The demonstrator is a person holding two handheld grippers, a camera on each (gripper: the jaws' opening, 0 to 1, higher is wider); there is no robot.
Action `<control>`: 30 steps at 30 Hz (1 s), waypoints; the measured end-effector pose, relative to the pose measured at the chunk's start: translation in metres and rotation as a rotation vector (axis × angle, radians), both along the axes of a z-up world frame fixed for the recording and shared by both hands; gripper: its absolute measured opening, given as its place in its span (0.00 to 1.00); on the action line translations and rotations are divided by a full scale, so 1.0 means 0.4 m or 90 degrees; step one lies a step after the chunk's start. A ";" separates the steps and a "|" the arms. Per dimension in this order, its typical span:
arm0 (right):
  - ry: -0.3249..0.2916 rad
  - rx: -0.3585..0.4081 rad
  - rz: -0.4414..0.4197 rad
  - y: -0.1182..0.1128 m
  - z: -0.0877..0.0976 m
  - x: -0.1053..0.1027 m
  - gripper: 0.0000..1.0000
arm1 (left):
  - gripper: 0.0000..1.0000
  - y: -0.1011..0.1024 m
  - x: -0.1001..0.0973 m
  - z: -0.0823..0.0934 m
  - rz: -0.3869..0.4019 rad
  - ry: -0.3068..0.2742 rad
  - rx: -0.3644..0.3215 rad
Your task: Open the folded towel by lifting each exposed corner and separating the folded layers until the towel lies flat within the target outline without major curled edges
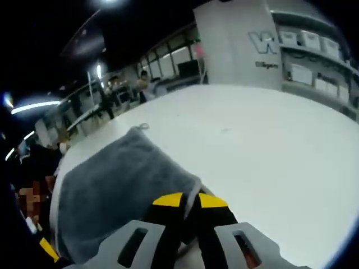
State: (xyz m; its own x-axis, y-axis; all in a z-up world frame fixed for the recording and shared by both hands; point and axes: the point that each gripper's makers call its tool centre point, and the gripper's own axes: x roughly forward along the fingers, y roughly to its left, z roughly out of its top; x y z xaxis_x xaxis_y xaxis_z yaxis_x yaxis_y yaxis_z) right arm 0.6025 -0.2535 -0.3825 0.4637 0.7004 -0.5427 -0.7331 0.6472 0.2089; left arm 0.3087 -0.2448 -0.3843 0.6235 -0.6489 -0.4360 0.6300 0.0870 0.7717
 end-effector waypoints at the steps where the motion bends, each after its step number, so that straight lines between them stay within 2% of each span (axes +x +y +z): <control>1: 0.004 0.003 -0.004 -0.001 0.002 0.001 0.01 | 0.00 0.005 0.000 0.003 0.020 0.010 -0.011; 2: 0.006 0.008 -0.008 0.001 0.004 -0.004 0.01 | 0.00 0.012 0.001 0.003 0.042 0.024 -0.018; 5: 0.009 0.018 -0.017 -0.003 0.012 0.003 0.00 | 0.00 0.012 -0.003 0.003 0.039 0.031 -0.015; 7: 0.007 0.025 -0.027 0.005 0.015 -0.006 0.00 | 0.00 0.016 -0.003 0.002 0.039 0.029 -0.014; 9: 0.001 0.025 -0.031 0.010 0.016 -0.010 0.00 | 0.00 0.011 -0.006 0.018 0.031 0.023 -0.042; 12: -0.006 0.018 -0.035 0.013 0.009 -0.006 0.00 | 0.00 0.013 -0.007 0.030 0.025 0.012 -0.053; 20: 0.000 0.018 -0.042 0.016 0.006 -0.009 0.00 | 0.00 0.028 0.006 0.024 0.034 0.004 -0.046; 21: -0.001 0.017 -0.041 0.019 0.006 -0.012 0.00 | 0.00 0.045 0.016 0.012 0.050 -0.001 -0.011; 23: -0.003 0.017 -0.039 0.024 0.008 -0.017 0.00 | 0.01 0.041 0.023 0.020 0.040 -0.026 -0.023; 24: -0.003 0.016 -0.038 0.023 0.009 -0.014 0.00 | 0.01 0.047 0.022 0.011 0.046 -0.020 -0.007; 25: -0.003 0.015 -0.037 0.024 0.009 -0.014 0.00 | 0.03 0.060 0.020 0.001 0.062 -0.006 0.006; 27: -0.005 0.011 -0.036 0.028 0.008 -0.016 0.00 | 0.20 0.045 0.005 0.003 0.037 -0.006 -0.001; 28: -0.004 0.011 -0.036 0.025 0.009 -0.012 0.00 | 0.24 0.042 -0.002 0.004 0.033 -0.005 -0.003; 30: -0.004 0.010 -0.033 0.028 0.008 -0.016 0.00 | 0.25 0.031 -0.015 0.007 0.020 -0.014 -0.001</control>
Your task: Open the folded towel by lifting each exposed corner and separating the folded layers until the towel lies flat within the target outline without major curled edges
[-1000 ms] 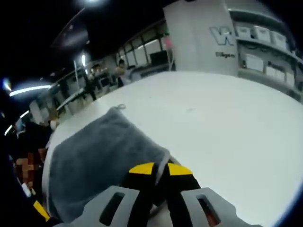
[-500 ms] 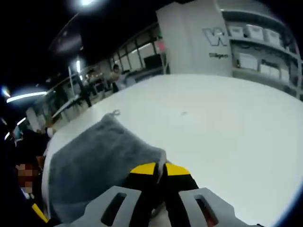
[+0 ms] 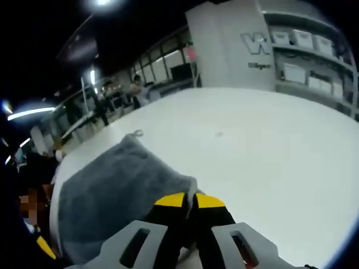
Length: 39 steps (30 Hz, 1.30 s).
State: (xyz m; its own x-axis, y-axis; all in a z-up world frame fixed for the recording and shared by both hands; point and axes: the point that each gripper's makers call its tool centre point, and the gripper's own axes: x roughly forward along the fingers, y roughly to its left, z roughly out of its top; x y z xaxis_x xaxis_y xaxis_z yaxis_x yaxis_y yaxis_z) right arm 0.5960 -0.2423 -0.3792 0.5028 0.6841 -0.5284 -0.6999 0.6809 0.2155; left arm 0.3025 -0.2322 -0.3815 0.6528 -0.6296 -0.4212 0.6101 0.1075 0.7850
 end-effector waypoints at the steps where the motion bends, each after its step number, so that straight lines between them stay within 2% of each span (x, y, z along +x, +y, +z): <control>1: 0.000 -0.002 0.001 0.000 -0.002 -0.001 0.00 | 0.26 -0.002 -0.004 -0.005 -0.003 0.002 0.008; 3: 0.000 -0.005 0.000 -0.002 -0.004 -0.001 0.00 | 0.25 -0.006 0.002 -0.009 -0.003 -0.005 0.010; 6: 0.000 -0.003 0.000 -0.005 0.001 0.004 0.00 | 0.19 0.011 0.034 -0.009 0.022 -0.046 0.044; 7: -0.001 -0.003 0.000 -0.007 0.002 0.006 0.00 | 0.18 0.008 0.041 -0.008 0.020 -0.057 0.042; 12: 0.004 -0.003 0.000 -0.009 0.000 0.002 0.00 | 0.15 -0.009 0.043 -0.022 0.011 -0.047 0.043; 14: 0.008 -0.006 -0.002 -0.009 -0.002 0.001 0.00 | 0.02 -0.017 0.043 -0.026 0.009 -0.044 0.044; 17: 0.008 -0.004 -0.002 -0.008 -0.003 -0.001 0.00 | 0.02 -0.026 0.033 -0.025 -0.001 -0.033 0.037; 21: 0.005 -0.002 -0.003 -0.013 0.001 0.009 0.00 | 0.01 -0.026 0.031 -0.001 -0.004 -0.027 0.013; 25: 0.007 -0.008 -0.007 -0.017 -0.005 0.018 0.00 | 0.01 -0.020 0.033 0.026 -0.003 -0.030 -0.005; 29: 0.005 -0.010 -0.013 -0.014 -0.003 0.018 0.00 | 0.01 -0.018 0.031 0.034 -0.004 -0.027 -0.011; 32: 0.002 0.004 -0.023 -0.002 0.021 0.013 0.00 | 0.01 -0.009 0.027 0.038 -0.008 -0.001 -0.029; 33: 0.001 0.003 -0.021 0.005 0.021 0.011 0.00 | 0.01 -0.004 0.029 0.042 -0.008 -0.002 -0.031; 36: 0.009 -0.053 -0.026 -0.010 0.000 0.019 0.00 | 0.01 0.016 0.039 0.069 0.003 -0.003 -0.068; 39: 0.007 -0.051 -0.038 -0.009 0.024 0.026 0.00 | 0.01 0.034 0.045 0.080 0.008 -0.003 -0.081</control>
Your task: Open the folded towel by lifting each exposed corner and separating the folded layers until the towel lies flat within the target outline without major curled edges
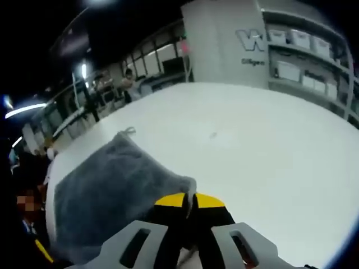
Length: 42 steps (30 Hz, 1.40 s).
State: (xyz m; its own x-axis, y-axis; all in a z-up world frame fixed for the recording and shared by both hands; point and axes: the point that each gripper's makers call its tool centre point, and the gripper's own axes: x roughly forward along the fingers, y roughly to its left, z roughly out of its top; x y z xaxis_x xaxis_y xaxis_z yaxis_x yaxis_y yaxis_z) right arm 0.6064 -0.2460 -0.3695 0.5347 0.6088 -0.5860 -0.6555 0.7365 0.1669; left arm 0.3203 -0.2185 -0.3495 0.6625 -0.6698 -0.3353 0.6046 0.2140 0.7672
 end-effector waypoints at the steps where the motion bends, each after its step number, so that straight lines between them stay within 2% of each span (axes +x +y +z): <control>1: 0.000 -0.001 0.000 0.004 0.008 -0.002 0.00 | 0.01 0.006 0.000 0.007 -0.001 0.010 -0.017; 4: -0.007 -0.056 -0.002 0.002 0.011 0.002 0.00 | 0.01 0.022 0.001 0.024 0.000 0.010 -0.035; 8: -0.003 -0.063 -0.018 0.020 0.037 0.008 0.00 | 0.01 0.046 0.008 0.057 0.005 0.008 -0.070; 11: 0.000 -0.105 -0.026 0.031 0.044 -0.003 0.00 | 0.01 0.071 0.016 0.079 0.013 0.002 -0.089; 13: -0.003 -0.107 -0.029 0.047 0.054 -0.006 0.00 | 0.01 0.086 0.021 0.089 0.020 0.002 -0.100; 15: 0.001 -0.115 -0.035 0.068 0.056 -0.010 0.00 | 0.01 0.105 0.028 0.099 0.037 0.017 -0.125; 16: -0.001 -0.165 -0.030 0.067 0.046 -0.016 0.00 | 0.01 0.115 0.028 0.105 0.037 0.025 -0.139; 17: -0.005 -0.185 -0.024 0.076 0.045 -0.022 0.00 | 0.01 0.125 0.030 0.108 0.039 0.025 -0.145; 23: -0.015 -0.209 -0.020 0.135 0.082 -0.036 0.00 | 0.01 0.183 0.050 0.117 0.053 0.026 -0.165; 26: -0.018 -0.210 -0.026 0.158 0.104 -0.033 0.00 | 0.01 0.224 0.060 0.130 0.071 0.000 -0.167; 31: -0.026 -0.218 -0.030 0.196 0.136 -0.022 0.00 | 0.01 0.285 0.076 0.149 0.087 -0.003 -0.189; 37: -0.015 -0.251 -0.021 0.257 0.116 -0.006 0.00 | 0.01 0.361 0.086 0.159 0.116 0.012 -0.222; 39: -0.014 -0.277 -0.009 0.284 0.109 -0.008 0.00 | 0.01 0.389 0.088 0.144 0.127 0.030 -0.233; 42: -0.018 -0.289 0.004 0.333 0.111 -0.005 0.00 | 0.01 0.415 0.086 0.130 0.133 0.048 -0.240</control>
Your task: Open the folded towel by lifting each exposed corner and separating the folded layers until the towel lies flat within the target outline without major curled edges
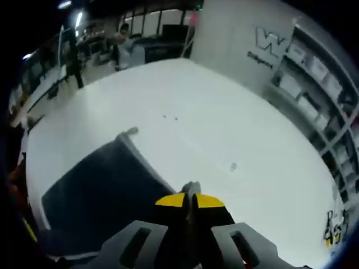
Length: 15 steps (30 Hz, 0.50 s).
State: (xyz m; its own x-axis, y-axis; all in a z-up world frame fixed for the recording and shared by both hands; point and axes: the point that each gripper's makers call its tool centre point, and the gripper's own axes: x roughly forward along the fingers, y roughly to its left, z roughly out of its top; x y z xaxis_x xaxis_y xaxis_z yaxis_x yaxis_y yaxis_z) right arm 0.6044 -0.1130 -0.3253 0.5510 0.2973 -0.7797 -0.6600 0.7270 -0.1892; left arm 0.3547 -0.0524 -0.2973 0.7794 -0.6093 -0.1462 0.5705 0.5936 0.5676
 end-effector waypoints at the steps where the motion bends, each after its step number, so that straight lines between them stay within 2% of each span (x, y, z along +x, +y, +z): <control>1: 0.000 -0.002 0.003 0.018 0.000 0.005 0.00 | 0.01 0.009 0.000 -0.001 0.003 0.001 -0.001; 3: 0.002 -0.022 0.012 0.049 -0.005 0.011 0.00 | 0.01 0.030 0.000 0.002 0.010 0.002 -0.010; 8: -0.001 -0.023 0.023 0.130 0.016 0.028 0.00 | 0.01 0.083 0.006 0.000 0.032 0.006 -0.021; 15: -0.007 -0.043 0.054 0.230 0.036 0.032 0.00 | 0.01 0.197 0.030 0.005 0.079 0.014 -0.043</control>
State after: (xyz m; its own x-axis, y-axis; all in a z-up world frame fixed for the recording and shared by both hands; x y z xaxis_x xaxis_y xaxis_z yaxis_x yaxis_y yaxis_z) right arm 0.6174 -0.0211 -0.3109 0.5349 0.2901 -0.7936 -0.7164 0.6537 -0.2439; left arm 0.3669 0.0265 -0.2953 0.8460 -0.5181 -0.1262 0.5029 0.6964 0.5120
